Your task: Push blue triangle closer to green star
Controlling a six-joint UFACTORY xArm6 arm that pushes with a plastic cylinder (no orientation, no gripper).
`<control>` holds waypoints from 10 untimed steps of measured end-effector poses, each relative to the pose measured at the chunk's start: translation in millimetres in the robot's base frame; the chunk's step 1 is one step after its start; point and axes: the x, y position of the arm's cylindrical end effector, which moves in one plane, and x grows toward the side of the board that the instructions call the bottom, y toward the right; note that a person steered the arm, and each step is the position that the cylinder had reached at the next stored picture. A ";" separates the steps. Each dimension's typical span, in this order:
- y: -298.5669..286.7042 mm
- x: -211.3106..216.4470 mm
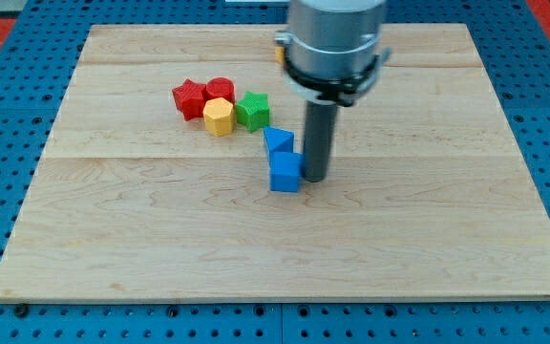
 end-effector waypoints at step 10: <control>-20.2 -103.4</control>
